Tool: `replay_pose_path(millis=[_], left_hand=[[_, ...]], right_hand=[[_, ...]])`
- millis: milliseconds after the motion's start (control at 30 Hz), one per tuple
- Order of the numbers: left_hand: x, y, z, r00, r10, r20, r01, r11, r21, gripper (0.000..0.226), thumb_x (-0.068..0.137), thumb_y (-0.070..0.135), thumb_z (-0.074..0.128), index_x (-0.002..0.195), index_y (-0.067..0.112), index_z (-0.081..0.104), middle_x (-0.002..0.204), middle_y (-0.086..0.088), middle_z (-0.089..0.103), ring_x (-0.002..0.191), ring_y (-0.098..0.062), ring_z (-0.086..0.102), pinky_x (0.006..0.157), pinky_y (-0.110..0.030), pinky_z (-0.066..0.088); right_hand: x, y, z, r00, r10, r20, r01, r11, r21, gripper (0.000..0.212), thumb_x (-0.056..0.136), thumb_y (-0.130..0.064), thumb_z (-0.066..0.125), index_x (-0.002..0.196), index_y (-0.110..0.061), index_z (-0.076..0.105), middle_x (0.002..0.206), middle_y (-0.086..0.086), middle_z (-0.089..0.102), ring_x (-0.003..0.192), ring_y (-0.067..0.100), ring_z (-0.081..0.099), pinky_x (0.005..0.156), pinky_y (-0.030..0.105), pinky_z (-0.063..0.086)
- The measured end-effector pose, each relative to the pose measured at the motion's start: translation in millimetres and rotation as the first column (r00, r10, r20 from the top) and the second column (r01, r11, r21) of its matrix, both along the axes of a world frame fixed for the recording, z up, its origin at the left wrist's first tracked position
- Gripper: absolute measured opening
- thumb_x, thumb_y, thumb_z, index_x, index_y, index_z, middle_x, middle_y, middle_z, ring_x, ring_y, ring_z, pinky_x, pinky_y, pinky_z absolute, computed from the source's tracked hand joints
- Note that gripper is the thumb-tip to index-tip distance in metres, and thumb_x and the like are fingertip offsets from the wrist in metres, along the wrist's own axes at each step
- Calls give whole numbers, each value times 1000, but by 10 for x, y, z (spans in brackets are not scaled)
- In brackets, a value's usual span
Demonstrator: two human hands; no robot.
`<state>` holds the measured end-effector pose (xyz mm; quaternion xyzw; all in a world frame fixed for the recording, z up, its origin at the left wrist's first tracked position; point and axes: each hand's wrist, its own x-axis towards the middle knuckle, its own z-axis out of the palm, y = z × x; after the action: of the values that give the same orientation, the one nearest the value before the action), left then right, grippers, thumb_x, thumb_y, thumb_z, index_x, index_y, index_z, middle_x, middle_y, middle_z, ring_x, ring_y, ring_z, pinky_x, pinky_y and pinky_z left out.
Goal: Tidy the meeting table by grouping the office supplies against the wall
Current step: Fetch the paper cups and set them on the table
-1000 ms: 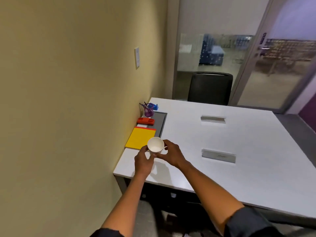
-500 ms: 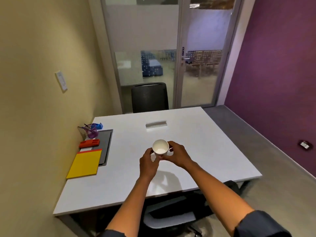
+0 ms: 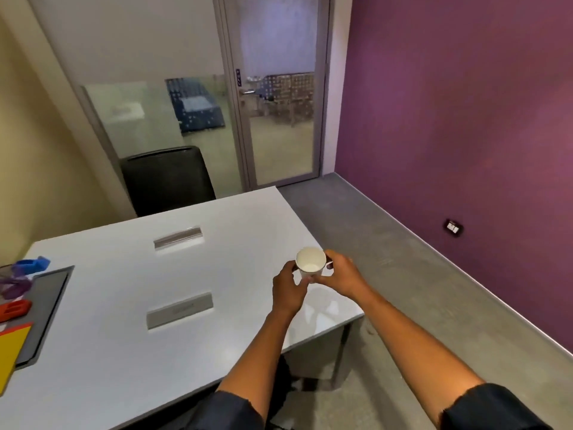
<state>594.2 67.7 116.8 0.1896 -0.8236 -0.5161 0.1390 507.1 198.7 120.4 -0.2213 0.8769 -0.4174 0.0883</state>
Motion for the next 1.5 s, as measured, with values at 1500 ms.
replay_pose_path(millis=[1500], left_hand=[[-6303, 798, -1116, 960, 258, 110, -270, 956, 115, 55, 79, 19, 76, 129, 13, 56, 126, -4, 64, 112, -21, 61, 98, -42, 52]], right_hand=[[-6587, 505, -1029, 961, 238, 143, -265, 941, 210, 67, 74, -20, 83, 133, -21, 51, 125, 1, 63, 92, 15, 64, 84, 32, 57]])
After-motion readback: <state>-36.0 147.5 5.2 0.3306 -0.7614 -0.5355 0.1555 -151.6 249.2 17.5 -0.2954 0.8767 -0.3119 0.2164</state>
